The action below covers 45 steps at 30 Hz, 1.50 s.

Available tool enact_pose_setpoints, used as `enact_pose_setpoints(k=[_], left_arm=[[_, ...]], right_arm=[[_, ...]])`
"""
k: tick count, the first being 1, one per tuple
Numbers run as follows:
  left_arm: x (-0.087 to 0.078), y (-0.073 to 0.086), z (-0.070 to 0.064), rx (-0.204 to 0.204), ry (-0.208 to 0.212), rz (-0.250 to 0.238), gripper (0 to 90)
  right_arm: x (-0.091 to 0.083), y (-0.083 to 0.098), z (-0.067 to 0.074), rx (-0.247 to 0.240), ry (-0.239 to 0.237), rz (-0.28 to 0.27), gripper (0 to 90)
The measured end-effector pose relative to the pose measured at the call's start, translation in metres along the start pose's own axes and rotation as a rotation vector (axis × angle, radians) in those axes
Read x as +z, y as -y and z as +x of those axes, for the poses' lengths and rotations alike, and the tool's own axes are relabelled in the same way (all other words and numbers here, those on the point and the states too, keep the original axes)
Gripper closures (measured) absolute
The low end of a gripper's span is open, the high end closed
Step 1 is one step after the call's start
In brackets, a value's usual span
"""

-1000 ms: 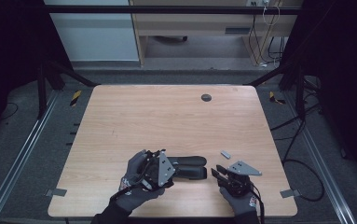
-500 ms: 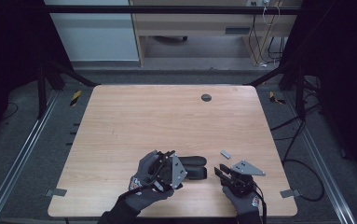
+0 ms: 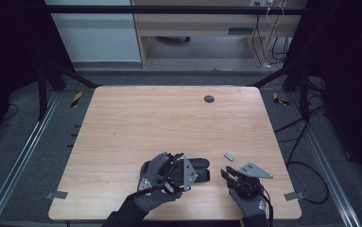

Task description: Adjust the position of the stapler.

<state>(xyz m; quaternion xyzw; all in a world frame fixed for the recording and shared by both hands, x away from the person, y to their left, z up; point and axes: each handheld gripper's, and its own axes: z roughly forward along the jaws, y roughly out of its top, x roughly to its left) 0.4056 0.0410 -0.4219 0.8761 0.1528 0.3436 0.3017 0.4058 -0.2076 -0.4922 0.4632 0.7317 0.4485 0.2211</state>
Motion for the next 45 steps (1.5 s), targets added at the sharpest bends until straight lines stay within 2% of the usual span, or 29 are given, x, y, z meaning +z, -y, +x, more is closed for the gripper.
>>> enact_pose_setpoints(k=[9,16,19,32,36,37,40,41,45], left_arm=[[0.013,-0.002,-0.005,0.025,-0.001,0.034,33.0],[0.018,-0.003,-0.008,0.04,-0.006,0.041,34.8],[0.021,-0.003,-0.01,0.058,-0.019,0.051,36.2],[0.029,-0.004,-0.013,0.077,-0.025,0.058,41.8],[0.03,-0.005,-0.014,0.075,-0.025,0.062,42.4],[0.03,-0.005,-0.014,0.075,-0.03,0.06,42.7],[0.031,-0.005,-0.014,0.073,-0.031,0.058,42.8],[0.031,-0.005,-0.014,0.074,-0.032,0.059,42.9],[0.031,-0.006,-0.015,0.079,-0.037,0.06,43.2]], right_arm=[[0.0,0.001,-0.003,-0.001,0.005,0.009,71.4],[0.001,0.002,-0.003,-0.001,0.005,0.013,72.1],[0.001,0.002,-0.003,-0.003,0.005,0.014,72.5],[0.002,0.002,-0.002,-0.004,-0.008,0.02,76.8],[0.003,0.002,0.001,-0.003,-0.032,0.023,84.7],[0.005,0.001,0.003,-0.002,-0.053,0.026,88.3],[0.007,0.0,0.006,-0.01,-0.071,0.032,90.0],[0.011,0.0,0.009,-0.004,-0.105,0.038,90.0],[0.018,-0.001,0.015,-0.005,-0.131,0.047,90.0]])
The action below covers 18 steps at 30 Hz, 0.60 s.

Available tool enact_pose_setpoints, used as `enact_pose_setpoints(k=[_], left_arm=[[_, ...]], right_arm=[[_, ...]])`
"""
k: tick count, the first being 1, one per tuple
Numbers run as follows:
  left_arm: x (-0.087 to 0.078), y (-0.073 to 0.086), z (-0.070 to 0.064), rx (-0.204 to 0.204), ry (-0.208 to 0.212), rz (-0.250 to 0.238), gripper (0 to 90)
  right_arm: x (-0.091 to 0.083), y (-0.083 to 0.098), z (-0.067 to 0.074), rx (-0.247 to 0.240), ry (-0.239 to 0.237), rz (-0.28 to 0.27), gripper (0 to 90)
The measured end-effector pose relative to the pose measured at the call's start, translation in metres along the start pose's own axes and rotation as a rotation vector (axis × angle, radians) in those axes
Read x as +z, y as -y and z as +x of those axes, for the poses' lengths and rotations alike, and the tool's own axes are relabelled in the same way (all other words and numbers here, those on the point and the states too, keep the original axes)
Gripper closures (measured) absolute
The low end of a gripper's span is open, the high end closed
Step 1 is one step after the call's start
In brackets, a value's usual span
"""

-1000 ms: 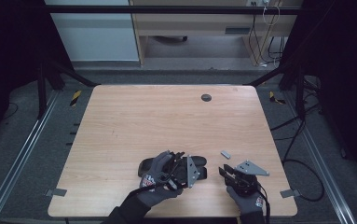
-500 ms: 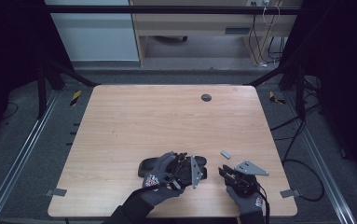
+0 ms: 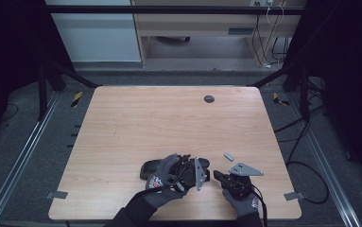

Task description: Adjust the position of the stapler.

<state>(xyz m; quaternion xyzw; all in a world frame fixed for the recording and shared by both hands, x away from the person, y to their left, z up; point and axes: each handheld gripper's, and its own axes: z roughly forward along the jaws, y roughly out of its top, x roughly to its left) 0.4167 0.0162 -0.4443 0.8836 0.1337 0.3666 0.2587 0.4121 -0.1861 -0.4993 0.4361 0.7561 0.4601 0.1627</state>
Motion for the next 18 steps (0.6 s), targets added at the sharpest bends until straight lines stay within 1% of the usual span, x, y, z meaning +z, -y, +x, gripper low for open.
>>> enact_pose_setpoints(k=[5,6,10,13,14,18], left_arm=[[0.0,0.0,-0.002,0.015,-0.016,0.004,44.0],[0.0,0.0,-0.003,0.017,-0.022,0.005,44.0],[0.0,-0.001,-0.003,0.03,-0.033,0.015,44.6],[0.0,-0.001,-0.004,0.026,-0.036,0.011,44.8],[0.001,0.0,-0.004,0.018,-0.038,0.003,44.8],[0.001,0.0,-0.005,0.018,-0.04,0.004,44.9]], right_arm=[[0.007,0.0,0.005,-0.004,-0.014,0.012,90.0],[0.008,0.0,0.006,0.003,-0.02,0.016,90.0],[0.015,0.001,0.011,-0.007,-0.03,0.028,90.0],[0.017,0.001,0.012,-0.005,-0.034,0.031,90.0],[0.018,0.001,0.012,-0.007,-0.036,0.03,90.0],[0.02,0.001,0.013,0.002,-0.038,0.023,90.0]])
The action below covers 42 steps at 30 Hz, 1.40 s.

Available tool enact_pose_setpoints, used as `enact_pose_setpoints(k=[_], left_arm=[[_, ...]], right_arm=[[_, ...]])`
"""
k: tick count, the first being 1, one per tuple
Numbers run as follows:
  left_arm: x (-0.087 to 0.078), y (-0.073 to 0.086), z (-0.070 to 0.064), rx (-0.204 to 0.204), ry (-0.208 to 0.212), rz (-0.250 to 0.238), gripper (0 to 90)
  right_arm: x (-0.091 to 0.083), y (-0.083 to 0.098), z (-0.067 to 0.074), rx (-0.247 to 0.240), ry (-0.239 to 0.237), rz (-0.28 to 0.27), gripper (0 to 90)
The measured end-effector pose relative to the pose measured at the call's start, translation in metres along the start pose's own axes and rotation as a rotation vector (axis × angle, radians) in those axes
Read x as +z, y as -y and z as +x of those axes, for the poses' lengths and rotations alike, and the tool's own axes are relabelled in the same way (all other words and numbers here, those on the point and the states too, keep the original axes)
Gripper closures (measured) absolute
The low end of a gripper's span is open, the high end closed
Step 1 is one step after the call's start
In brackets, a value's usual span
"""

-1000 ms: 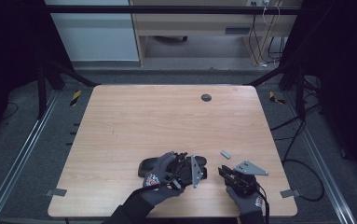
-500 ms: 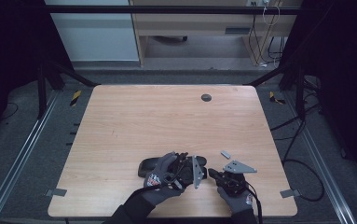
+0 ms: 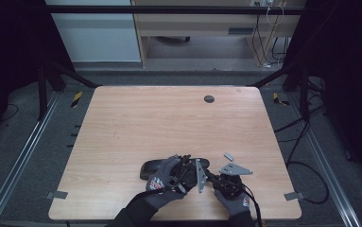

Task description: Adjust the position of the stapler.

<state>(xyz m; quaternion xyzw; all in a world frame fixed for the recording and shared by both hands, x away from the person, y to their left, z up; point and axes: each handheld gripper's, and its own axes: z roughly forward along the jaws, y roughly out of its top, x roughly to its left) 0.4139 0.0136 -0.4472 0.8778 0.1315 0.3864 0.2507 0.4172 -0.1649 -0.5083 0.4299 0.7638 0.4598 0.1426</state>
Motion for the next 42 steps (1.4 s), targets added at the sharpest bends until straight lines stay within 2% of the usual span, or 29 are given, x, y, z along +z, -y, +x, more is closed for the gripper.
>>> enact_pose_setpoints(k=[3,10,25,27,28,31,32,35,40,42], left_arm=[[-0.001,0.0,0.0,0.009,-0.003,0.007,44.9],[0.0,0.001,0.0,-0.001,-0.003,0.002,44.9],[0.0,0.001,-0.001,-0.006,-0.013,-0.001,44.9],[-0.001,0.001,-0.001,-0.016,-0.016,-0.006,44.9],[-0.002,0.001,0.001,-0.037,-0.018,-0.021,45.0],[-0.005,0.002,0.005,-0.037,-0.019,-0.022,45.2],[-0.006,0.002,0.006,-0.056,-0.013,-0.034,45.3],[-0.009,0.003,0.009,-0.063,-0.015,-0.04,45.5],[-0.017,0.006,0.02,-0.119,-0.006,-0.078,45.6],[-0.018,0.006,0.022,-0.129,-0.003,-0.084,45.6]], right_arm=[[0.001,0.0,0.001,0.0,-0.001,-0.003,90.0],[0.002,0.0,0.003,-0.004,-0.016,-0.011,90.0],[0.003,0.0,0.005,-0.005,-0.011,-0.015,90.0],[0.003,0.0,0.006,-0.001,-0.006,-0.016,90.0],[0.003,0.0,0.006,0.0,-0.005,-0.017,90.0],[0.003,0.001,0.005,0.002,-0.006,-0.018,90.0],[0.003,0.0,0.005,0.007,-0.007,-0.017,90.0],[0.003,0.001,0.005,0.002,-0.006,-0.017,90.0],[0.003,0.001,0.005,0.005,-0.005,-0.016,90.0],[0.003,0.001,0.005,0.006,-0.005,-0.016,90.0]])
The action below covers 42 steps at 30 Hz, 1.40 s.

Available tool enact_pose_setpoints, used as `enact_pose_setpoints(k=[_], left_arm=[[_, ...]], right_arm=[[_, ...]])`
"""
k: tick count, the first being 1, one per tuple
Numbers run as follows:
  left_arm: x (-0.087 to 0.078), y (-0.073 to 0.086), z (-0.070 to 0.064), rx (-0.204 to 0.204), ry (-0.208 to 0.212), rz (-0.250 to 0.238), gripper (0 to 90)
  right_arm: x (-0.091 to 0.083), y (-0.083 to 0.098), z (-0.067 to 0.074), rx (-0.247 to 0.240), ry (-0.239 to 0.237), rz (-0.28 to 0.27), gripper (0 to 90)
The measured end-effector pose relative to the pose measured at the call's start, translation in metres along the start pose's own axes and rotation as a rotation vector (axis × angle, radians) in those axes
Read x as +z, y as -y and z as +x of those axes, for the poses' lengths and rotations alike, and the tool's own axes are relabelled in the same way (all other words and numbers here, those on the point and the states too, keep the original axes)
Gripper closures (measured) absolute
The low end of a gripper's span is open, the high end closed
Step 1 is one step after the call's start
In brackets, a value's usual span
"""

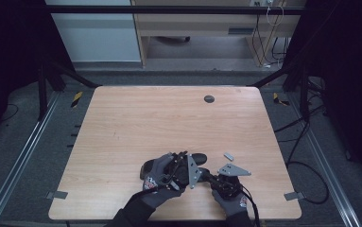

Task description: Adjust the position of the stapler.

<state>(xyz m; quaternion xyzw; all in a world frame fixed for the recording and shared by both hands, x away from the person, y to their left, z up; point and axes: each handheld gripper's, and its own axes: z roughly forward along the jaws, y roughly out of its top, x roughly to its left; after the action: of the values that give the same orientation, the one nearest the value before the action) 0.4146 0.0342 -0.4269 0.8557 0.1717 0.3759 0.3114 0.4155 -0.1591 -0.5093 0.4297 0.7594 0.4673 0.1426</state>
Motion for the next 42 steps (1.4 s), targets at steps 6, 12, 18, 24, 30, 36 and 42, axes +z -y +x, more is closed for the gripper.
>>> enact_pose_setpoints(k=[6,12,18,24,30,36,42], left_arm=[[-0.009,0.002,0.011,-0.047,0.007,-0.034,46.1],[-0.018,0.005,0.021,-0.09,0.009,-0.069,47.1],[-0.024,0.007,0.028,-0.115,0.011,-0.088,47.9],[-0.028,0.008,0.032,-0.126,0.006,-0.096,48.9],[-0.031,0.01,0.035,-0.135,0.003,-0.105,49.3],[-0.037,0.013,0.042,-0.166,0.004,-0.126,49.8],[-0.044,0.017,0.05,-0.201,0.004,-0.144,50.8]], right_arm=[[0.0,0.0,0.0,0.0,-0.001,0.001,90.0],[0.0,0.0,0.0,0.0,0.001,0.001,90.0],[0.0,0.0,0.0,-0.001,0.0,0.001,90.0],[0.0,0.0,0.0,0.0,0.0,0.0,90.0],[0.0,0.0,0.0,0.0,0.0,0.001,90.0],[0.0,0.0,0.0,0.003,-0.002,0.002,90.0],[0.0,0.0,0.0,0.0,0.001,0.0,90.0]])
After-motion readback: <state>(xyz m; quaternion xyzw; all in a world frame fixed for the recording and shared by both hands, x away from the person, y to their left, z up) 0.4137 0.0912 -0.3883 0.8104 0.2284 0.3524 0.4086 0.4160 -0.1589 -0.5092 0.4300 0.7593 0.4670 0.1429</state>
